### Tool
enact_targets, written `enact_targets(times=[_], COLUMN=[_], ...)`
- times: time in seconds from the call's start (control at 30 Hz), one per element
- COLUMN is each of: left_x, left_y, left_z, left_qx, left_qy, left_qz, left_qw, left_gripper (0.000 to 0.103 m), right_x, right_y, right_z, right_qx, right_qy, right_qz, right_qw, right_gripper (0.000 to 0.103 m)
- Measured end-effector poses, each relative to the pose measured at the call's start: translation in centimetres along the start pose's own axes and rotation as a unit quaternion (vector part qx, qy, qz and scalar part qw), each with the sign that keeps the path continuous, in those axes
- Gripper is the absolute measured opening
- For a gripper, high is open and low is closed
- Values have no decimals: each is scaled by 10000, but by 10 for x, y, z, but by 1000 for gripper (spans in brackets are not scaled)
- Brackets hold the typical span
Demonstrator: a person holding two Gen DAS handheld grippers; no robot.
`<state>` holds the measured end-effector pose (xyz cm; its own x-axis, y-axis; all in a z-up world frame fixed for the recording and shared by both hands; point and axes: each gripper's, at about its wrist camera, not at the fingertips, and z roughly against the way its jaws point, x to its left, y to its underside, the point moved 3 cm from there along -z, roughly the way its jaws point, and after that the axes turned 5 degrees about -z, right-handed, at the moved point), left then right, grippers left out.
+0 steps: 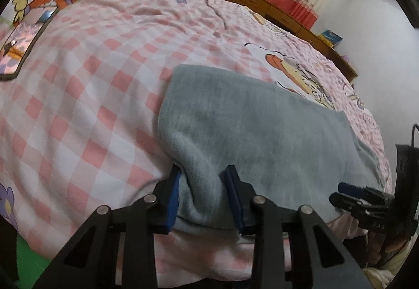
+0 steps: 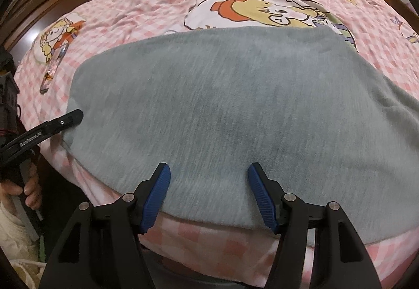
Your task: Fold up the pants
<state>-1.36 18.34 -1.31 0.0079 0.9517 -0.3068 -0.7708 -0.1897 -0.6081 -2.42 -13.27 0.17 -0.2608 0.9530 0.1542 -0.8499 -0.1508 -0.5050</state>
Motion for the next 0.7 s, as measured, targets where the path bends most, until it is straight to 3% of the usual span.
enact_targets(times=[0.13,0.27,0.47,0.7], left_x=[1,-8,-46,-98], left_y=[-3,-10,-25,-42], left_z=[3,18,47,65], left_qx=[-55,-298,-609,-681], left_qy=[100,394,590,802], left_qz=[193,236,-203,-651], left_qw=[9997,9985,9962,9923], left_gripper=[15,13,13,13], right_x=[-8,-22,-35,-50], right_y=[-1,-3,1,6], right_z=[15,30,50,71], right_qx=[-184,-393,-632,-845], right_qy=[-62,-160,-226,-191], right_qz=[-148,-384,-574,-730], right_qw=[9997,9984,9961,9936], right_gripper=[59,59,59,59])
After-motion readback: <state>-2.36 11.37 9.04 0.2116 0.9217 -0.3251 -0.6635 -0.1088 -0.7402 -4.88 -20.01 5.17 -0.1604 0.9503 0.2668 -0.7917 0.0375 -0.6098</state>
